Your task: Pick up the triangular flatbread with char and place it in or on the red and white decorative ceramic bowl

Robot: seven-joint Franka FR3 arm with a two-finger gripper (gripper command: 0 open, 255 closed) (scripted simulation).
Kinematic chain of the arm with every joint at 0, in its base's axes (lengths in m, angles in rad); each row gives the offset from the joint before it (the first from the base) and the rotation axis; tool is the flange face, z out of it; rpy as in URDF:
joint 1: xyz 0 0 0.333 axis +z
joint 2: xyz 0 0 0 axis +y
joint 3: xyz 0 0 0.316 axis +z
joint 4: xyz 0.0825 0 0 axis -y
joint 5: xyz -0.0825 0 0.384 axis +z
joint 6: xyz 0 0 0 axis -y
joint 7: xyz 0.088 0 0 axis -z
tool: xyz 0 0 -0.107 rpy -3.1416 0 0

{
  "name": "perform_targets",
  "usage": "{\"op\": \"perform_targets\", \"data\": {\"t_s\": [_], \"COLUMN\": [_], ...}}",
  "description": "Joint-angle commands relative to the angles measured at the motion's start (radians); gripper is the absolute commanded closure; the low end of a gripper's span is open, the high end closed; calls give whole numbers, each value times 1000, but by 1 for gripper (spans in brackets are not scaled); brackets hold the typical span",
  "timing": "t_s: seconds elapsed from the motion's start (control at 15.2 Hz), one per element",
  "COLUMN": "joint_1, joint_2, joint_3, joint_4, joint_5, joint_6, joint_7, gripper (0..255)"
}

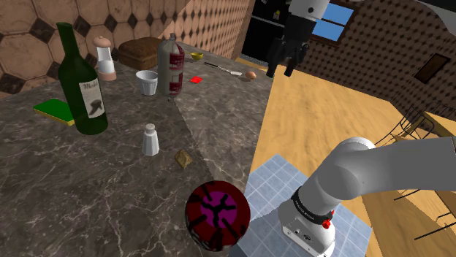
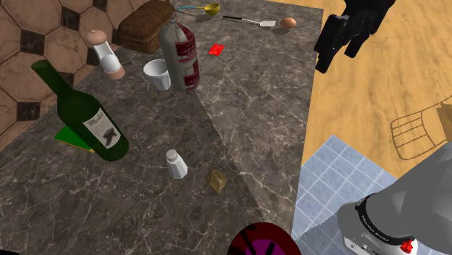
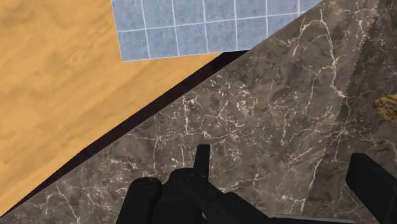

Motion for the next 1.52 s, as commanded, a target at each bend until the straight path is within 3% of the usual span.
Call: {"op": "perform_targets", "data": {"t_s": [0.0,0.73,1.12,1.45], "joint_1": [0,77,110,107], "joint_2": [0,-18,67,192], "joint_3": [0,235,385,525], "joint_4": [0,-249,-315,-328], "joint_5": [0,106,146,142], "joint_6": [0,318,513,683], "joint_7": [0,196,313,430], "gripper": [0,0,0,0]}}
